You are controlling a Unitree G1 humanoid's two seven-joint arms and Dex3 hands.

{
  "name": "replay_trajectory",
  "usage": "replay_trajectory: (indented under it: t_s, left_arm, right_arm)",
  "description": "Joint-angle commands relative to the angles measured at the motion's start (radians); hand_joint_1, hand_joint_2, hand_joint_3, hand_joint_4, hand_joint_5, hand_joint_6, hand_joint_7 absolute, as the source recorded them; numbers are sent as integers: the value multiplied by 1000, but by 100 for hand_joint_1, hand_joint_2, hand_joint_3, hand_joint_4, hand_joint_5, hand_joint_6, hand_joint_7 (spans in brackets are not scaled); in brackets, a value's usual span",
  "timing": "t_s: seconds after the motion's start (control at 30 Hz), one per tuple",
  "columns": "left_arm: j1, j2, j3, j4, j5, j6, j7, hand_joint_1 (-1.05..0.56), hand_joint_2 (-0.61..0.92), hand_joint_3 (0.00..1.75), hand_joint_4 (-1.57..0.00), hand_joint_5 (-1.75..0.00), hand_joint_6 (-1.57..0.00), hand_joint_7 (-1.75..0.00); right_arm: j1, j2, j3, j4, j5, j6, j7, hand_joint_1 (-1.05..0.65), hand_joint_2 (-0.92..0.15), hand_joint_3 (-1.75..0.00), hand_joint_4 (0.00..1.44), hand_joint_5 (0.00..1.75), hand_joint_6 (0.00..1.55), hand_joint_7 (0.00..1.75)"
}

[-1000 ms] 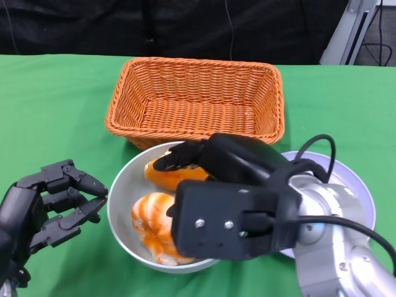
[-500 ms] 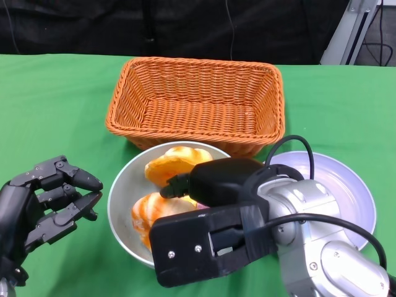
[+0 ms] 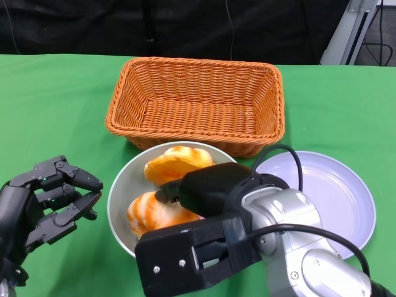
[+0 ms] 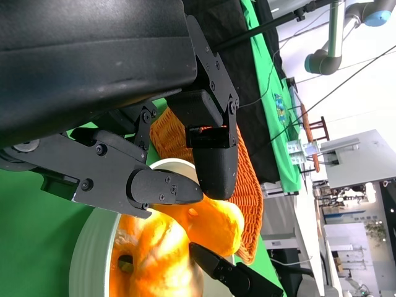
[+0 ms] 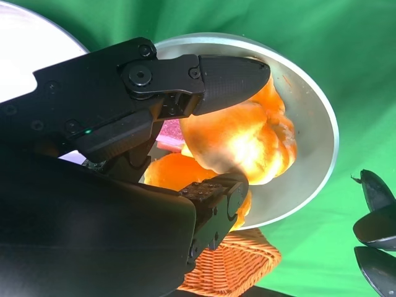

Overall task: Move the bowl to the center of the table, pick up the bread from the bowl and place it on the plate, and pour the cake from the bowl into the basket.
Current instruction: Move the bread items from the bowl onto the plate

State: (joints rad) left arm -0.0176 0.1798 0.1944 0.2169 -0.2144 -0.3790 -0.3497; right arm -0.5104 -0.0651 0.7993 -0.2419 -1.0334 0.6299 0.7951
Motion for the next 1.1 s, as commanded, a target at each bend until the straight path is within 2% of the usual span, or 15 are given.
replay_trajectory:
  t_s: [0.03, 0.17, 0.33, 0.67, 0.97, 1.1]
  left_arm:
    - [-1, 11, 5, 11, -1, -14, -2, -17, 89, 36, -79, -146, -87, -100]
    - [0, 12, 4, 7, -4, -4, -1, -16, 88, 39, -80, -145, -87, -99]
    - [-5, 15, 4, 18, -3, -10, -4, -17, 86, 41, -80, -144, -87, -99]
    - [-11, 16, 3, 38, 4, -29, -3, -19, 83, 44, -80, -144, -88, -98]
    - [-6, 22, 1, 35, 14, -34, 2, -19, 83, 45, -79, -145, -88, -98]
    - [-5, 18, -2, 31, 28, -39, 13, -18, 82, 45, -79, -146, -88, -99]
  right_arm:
    - [1, -2, -6, -9, -34, -8, -1, -105, -92, -43, 93, 1, 33, 0]
    - [11, 11, -19, -17, -53, -7, -6, -104, -92, -43, 87, 0, 31, 0]
    - [32, 16, -34, -36, -61, -27, -45, -102, -92, -40, 95, 4, 33, 1]
    - [33, 36, -57, -33, -85, -29, -26, -100, -92, -38, 96, 5, 35, 2]
    - [-17, 71, -68, 141, -71, -25, -31, -102, -92, -40, 120, 17, 37, 2]
    - [-42, 91, -90, 226, -30, -24, -40, -102, -92, -41, 117, 16, 39, 3]
